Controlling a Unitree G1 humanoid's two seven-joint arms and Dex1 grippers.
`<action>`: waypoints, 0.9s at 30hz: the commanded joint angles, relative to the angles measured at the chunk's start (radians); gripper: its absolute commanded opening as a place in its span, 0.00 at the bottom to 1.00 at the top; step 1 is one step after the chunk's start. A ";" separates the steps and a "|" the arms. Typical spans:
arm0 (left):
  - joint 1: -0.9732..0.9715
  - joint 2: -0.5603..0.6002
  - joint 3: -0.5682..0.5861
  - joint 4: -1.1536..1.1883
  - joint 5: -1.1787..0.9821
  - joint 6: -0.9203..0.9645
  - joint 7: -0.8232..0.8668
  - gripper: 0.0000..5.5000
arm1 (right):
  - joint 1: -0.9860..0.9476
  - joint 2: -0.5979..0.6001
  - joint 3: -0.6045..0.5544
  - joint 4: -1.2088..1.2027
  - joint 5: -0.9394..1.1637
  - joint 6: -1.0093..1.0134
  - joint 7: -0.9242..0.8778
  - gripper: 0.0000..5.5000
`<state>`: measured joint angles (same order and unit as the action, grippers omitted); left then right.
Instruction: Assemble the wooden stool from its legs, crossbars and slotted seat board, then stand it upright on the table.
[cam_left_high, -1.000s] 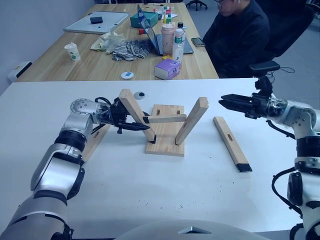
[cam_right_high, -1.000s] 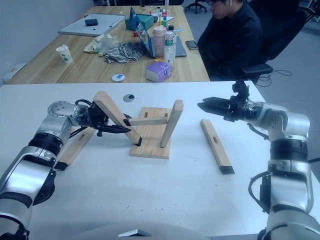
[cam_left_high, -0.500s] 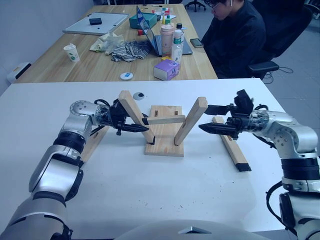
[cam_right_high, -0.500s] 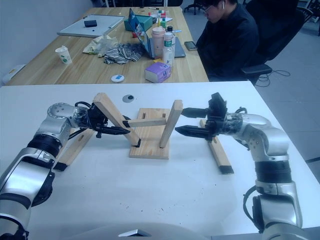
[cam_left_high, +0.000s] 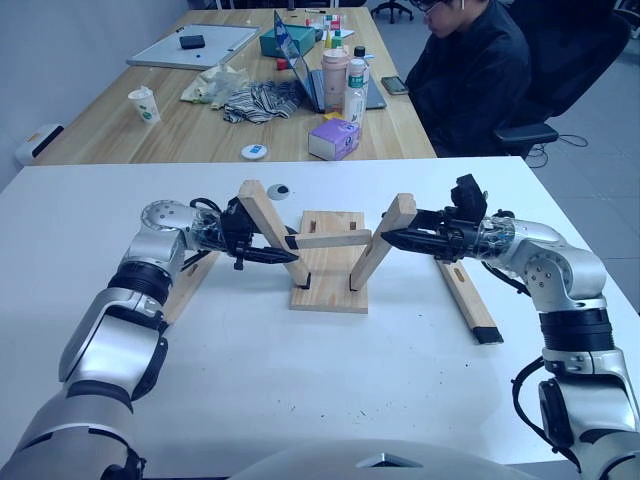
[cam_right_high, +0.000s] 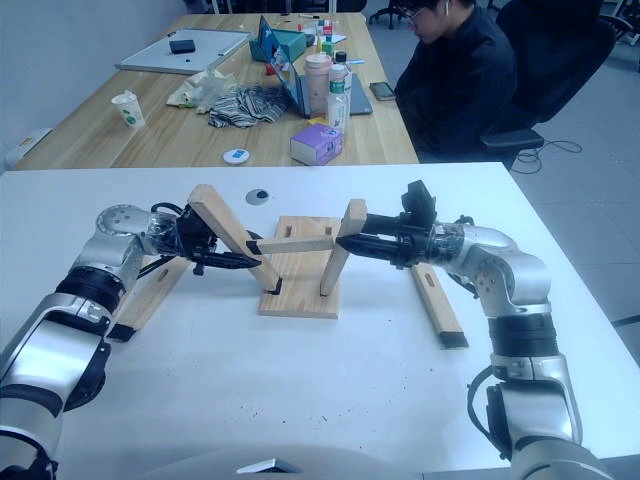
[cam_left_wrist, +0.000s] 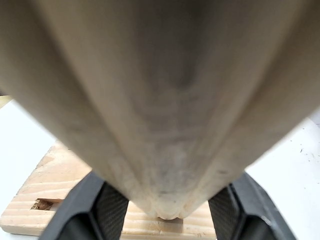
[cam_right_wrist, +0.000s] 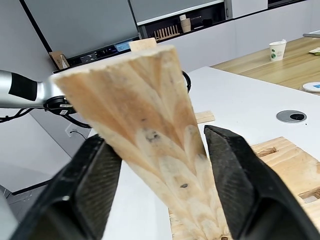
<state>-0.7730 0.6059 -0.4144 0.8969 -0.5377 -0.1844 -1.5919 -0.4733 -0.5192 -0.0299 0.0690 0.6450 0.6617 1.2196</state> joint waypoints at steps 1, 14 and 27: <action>0.078 -0.005 -0.070 0.039 0.103 0.031 -0.022 0.37 | -0.010 -0.021 0.006 0.036 -0.018 -0.008 0.005 0.44; 0.108 0.018 -0.104 0.027 0.148 -0.020 -0.022 0.37 | -0.010 -0.038 0.004 0.129 -0.044 -0.049 0.015 0.43; 0.088 0.043 -0.193 0.047 0.246 -0.010 -0.022 0.37 | 0.008 -0.005 -0.011 0.075 -0.018 -0.039 -0.028 0.43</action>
<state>-0.7926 0.6065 -0.4498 0.8822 -0.5302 -0.2233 -1.5862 -0.4882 -0.5209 -0.0278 0.1450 0.6393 0.5953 1.2505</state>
